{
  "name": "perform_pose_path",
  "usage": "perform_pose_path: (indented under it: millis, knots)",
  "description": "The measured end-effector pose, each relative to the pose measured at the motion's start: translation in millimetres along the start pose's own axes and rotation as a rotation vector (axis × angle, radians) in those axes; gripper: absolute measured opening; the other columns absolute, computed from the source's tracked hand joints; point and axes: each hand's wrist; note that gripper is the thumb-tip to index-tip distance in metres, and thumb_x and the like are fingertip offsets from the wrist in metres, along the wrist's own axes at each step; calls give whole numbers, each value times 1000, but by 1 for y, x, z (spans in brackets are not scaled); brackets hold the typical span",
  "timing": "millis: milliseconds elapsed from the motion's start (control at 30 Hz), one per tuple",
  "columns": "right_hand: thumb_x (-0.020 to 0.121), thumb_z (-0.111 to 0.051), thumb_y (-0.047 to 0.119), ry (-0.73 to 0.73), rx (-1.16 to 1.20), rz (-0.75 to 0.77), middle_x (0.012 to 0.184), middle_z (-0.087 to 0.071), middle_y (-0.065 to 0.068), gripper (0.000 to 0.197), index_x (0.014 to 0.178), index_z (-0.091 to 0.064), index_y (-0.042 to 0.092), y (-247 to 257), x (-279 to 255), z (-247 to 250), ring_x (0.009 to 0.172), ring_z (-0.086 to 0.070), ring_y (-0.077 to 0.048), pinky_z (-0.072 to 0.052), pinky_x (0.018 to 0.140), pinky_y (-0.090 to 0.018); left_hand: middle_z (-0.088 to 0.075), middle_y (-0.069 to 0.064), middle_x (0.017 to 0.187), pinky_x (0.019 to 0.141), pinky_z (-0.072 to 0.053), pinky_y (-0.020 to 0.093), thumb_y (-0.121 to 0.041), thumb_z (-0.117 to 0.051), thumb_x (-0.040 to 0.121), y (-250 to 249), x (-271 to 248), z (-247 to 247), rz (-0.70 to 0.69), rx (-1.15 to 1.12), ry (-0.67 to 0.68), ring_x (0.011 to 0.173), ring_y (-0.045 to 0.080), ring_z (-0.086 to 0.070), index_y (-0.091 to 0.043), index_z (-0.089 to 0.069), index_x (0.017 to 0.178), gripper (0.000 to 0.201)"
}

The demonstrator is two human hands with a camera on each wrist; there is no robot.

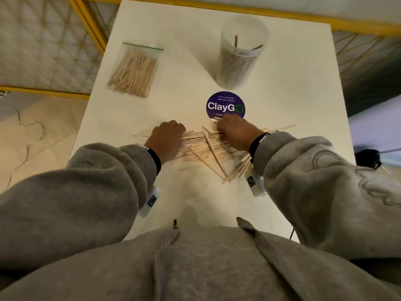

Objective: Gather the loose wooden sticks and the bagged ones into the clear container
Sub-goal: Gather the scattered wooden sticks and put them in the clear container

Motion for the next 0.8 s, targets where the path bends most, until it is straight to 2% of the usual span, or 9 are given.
perform_pose_path:
  millis: [100,200,300,367,467,533,633,733,800]
  knots:
    - [90,-54,12,51,16,5,121,-54,-16,30,119,-56,5,-1,1,4,111,-52,-34,-44,97,-45,-51,13,111,80,-43,45,-25,-52,93,2,-3,6,-4,56,7,100,33,-51,-6,-56,114,29]
    - [92,-46,8,66,22,0,121,-55,-16,29,119,-54,4,-2,0,14,111,-52,-35,-44,96,-47,-50,14,108,75,-42,44,-23,-50,94,6,-5,14,3,64,-14,96,34,-52,-6,-56,111,25]
    - [89,-44,1,80,65,5,118,-56,-16,27,115,-53,4,-7,-2,25,106,-53,-34,-44,92,-43,-55,14,101,70,-39,41,-21,-47,95,13,-6,24,-7,61,-36,89,34,-54,-5,-53,104,19]
    - [86,-43,-5,94,128,-12,119,-52,-17,33,117,-51,4,-12,-4,31,106,-53,-35,-44,93,-42,-59,15,96,67,-35,37,-21,-45,96,19,-8,29,-1,18,-36,86,35,-56,-6,-51,100,17]
    - [86,-42,-8,105,191,-69,122,-54,-16,35,117,-50,6,-23,-9,42,104,-55,-32,-41,90,-35,-58,15,92,68,-37,37,-20,-45,96,29,-14,32,8,-111,-64,84,37,-56,-5,-51,97,16]
    - [91,-42,0,74,237,-105,116,-60,-15,22,107,-48,13,-30,-12,45,93,-55,-27,-39,80,-31,-58,15,92,73,-41,40,-15,-46,95,33,-17,32,20,-228,-110,86,36,-56,-3,-54,95,14]
    - [99,-42,16,-15,360,-178,107,-59,-10,8,105,-47,14,-39,-15,51,89,-54,-23,-40,76,-32,-57,15,94,78,-40,36,-11,-44,96,35,-20,31,108,-423,-167,87,30,-53,1,-55,95,16]
    - [101,-42,28,-143,564,-248,80,-51,3,17,93,-41,13,-34,-18,59,71,-47,-14,-33,59,-26,-55,7,89,77,-40,35,-13,-39,98,20,-18,35,189,-662,-175,83,26,-54,0,-50,92,18]
    - [100,-44,32,-235,736,-274,76,-50,6,23,92,-43,11,-18,-19,67,68,-45,-7,-34,57,-23,-60,2,88,79,-44,32,-17,-37,99,-4,-11,43,235,-845,-160,82,17,-60,-3,-50,94,19]
Point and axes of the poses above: each hand's wrist, its own x-axis towards the middle knuckle, its own z-axis out of the back of the hand, y = z × x
